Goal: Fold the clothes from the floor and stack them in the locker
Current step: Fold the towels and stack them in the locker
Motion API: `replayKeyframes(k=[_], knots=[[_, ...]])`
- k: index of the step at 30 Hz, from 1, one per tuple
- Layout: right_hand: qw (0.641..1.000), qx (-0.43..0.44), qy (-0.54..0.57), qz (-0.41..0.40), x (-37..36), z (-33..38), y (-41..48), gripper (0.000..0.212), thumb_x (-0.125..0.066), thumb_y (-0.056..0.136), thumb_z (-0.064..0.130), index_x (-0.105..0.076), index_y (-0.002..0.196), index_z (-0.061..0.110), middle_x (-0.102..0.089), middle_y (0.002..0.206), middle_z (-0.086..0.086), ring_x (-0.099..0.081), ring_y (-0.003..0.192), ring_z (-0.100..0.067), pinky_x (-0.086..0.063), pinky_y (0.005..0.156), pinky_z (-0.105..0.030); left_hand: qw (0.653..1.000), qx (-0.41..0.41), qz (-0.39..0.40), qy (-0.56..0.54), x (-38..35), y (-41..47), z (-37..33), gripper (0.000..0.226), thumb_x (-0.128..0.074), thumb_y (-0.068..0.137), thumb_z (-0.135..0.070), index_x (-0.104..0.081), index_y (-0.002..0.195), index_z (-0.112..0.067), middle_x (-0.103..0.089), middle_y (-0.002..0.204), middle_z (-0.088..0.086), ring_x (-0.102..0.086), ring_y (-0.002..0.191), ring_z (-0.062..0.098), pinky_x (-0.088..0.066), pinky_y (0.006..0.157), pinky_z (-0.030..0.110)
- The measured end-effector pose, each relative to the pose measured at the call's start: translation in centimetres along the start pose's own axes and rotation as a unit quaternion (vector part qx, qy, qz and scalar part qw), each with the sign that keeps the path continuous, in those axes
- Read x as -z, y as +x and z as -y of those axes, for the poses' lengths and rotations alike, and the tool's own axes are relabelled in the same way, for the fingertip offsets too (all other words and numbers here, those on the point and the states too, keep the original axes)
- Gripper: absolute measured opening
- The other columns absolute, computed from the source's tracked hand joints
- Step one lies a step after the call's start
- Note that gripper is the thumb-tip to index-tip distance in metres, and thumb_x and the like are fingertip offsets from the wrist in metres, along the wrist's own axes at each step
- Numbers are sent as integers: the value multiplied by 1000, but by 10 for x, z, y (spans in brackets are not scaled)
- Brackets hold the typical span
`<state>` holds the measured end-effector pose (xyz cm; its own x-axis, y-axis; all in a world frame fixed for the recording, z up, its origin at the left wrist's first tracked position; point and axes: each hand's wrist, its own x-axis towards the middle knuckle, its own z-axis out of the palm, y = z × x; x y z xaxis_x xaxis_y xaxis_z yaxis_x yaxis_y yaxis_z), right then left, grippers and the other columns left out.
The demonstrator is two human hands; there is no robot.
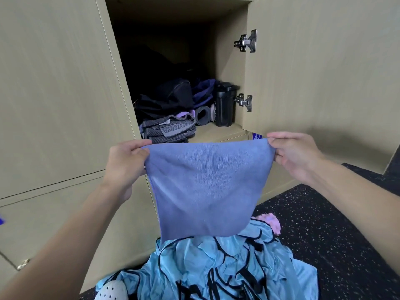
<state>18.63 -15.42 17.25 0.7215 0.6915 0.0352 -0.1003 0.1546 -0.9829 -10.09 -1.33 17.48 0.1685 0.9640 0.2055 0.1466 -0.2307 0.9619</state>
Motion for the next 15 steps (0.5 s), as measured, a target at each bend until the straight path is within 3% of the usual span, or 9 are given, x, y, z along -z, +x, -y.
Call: replayKeyframes(k=[2, 4, 6, 8, 9, 12, 15], knots=[[996, -3, -43, 72, 2, 0, 0, 32, -59, 87, -15, -64, 116, -4, -66, 107, -18, -65, 99, -24, -50, 92, -31, 999, -4, 32, -8, -1, -3, -1, 34, -57, 94, 4, -62, 123, -13, -75, 99, 3, -67, 85, 19, -57, 84, 38], [978, 24, -172, 119, 4, -3, 0, 40, -59, 86, -16, -63, 123, 1, -65, 109, -14, -62, 102, -20, -46, 91, -22, 999, -19, 36, -1, -1, -4, -1, 39, -59, 92, 8, -62, 125, -12, -76, 99, 1, -70, 83, 16, -58, 85, 35], [947, 74, -291, 112, 4, -7, -1, 36, -60, 88, -11, -67, 118, 7, -66, 106, -9, -60, 97, -15, -45, 77, -11, 999, -32, 19, 9, 1, -3, 0, 34, -59, 92, 8, -64, 122, -9, -78, 90, -3, -70, 81, 16, -59, 86, 36], [933, 108, -332, 85, 5, -11, 0, 25, -59, 91, -5, -69, 107, 11, -67, 95, -5, -60, 83, -14, -44, 64, -8, 999, -39, 0, 16, 3, -2, 0, 26, -60, 93, 5, -66, 113, -10, -77, 80, -8, -69, 81, 18, -58, 89, 38], [932, 117, -336, 75, 7, -13, 2, 21, -58, 93, -3, -70, 101, 13, -68, 91, -5, -60, 79, -16, -49, 63, -13, 999, -42, -6, 18, 4, -1, 0, 24, -60, 93, 4, -67, 110, -11, -77, 77, -10, -69, 81, 18, -58, 90, 38], [930, 127, -340, 56, 11, -16, 8, 22, -60, 93, 1, -71, 89, 20, -73, 93, -11, -66, 87, -32, -57, 84, -44, 998, -54, -14, 27, 7, 0, 0, 19, -62, 93, 2, -68, 106, -12, -76, 76, -9, -69, 81, 17, -58, 88, 37], [926, 128, -352, 50, 13, -16, 8, 19, -58, 95, 5, -74, 93, 15, -74, 93, -9, -67, 94, -31, -54, 92, -48, 997, -69, -15, 39, 8, 0, 0, 15, -65, 92, 0, -71, 96, -14, -76, 76, -5, -69, 79, 19, -58, 85, 35]])
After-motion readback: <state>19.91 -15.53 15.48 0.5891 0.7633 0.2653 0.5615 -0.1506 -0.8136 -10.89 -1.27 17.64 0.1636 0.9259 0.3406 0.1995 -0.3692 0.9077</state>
